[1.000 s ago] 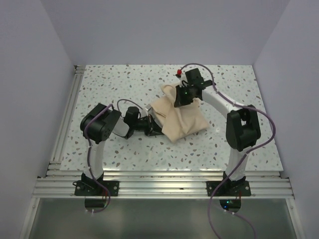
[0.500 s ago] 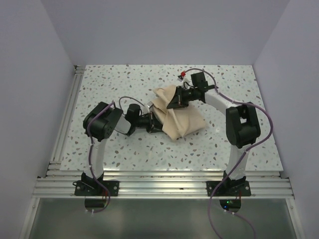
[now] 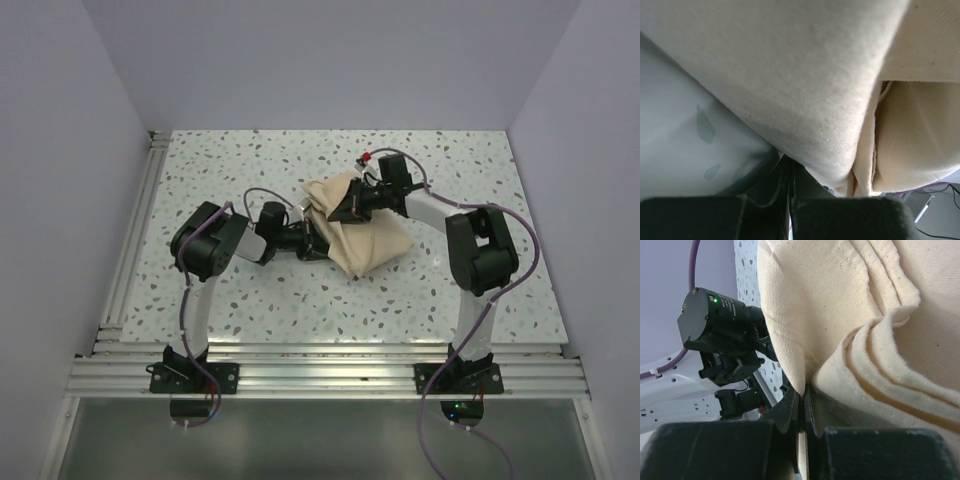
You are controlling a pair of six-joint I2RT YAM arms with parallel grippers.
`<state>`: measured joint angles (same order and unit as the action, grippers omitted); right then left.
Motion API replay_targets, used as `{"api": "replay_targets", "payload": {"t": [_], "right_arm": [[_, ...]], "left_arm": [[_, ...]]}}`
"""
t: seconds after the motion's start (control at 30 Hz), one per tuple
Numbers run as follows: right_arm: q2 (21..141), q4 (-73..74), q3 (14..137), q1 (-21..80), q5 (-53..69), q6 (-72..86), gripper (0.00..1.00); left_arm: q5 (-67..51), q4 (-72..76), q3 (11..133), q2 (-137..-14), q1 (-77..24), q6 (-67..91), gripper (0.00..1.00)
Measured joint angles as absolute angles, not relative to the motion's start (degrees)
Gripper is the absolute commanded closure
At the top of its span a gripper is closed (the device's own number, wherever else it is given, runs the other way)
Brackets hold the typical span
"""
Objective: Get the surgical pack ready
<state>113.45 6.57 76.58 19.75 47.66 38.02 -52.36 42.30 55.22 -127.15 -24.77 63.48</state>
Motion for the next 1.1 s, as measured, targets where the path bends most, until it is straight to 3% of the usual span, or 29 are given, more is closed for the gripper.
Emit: {"api": "replay_targets", "payload": {"t": [0.6, 1.1], "right_arm": [[115.0, -11.5, 72.1, 24.4, 44.3, 55.2, 1.00], [115.0, -21.9, 65.7, 24.1, 45.7, 57.2, 1.00]], "left_arm": [[-51.7, 37.1, 58.2, -127.4, -24.8, 61.8, 1.00], [-51.9, 33.8, 59.5, -127.4, -24.7, 60.2, 1.00]]}}
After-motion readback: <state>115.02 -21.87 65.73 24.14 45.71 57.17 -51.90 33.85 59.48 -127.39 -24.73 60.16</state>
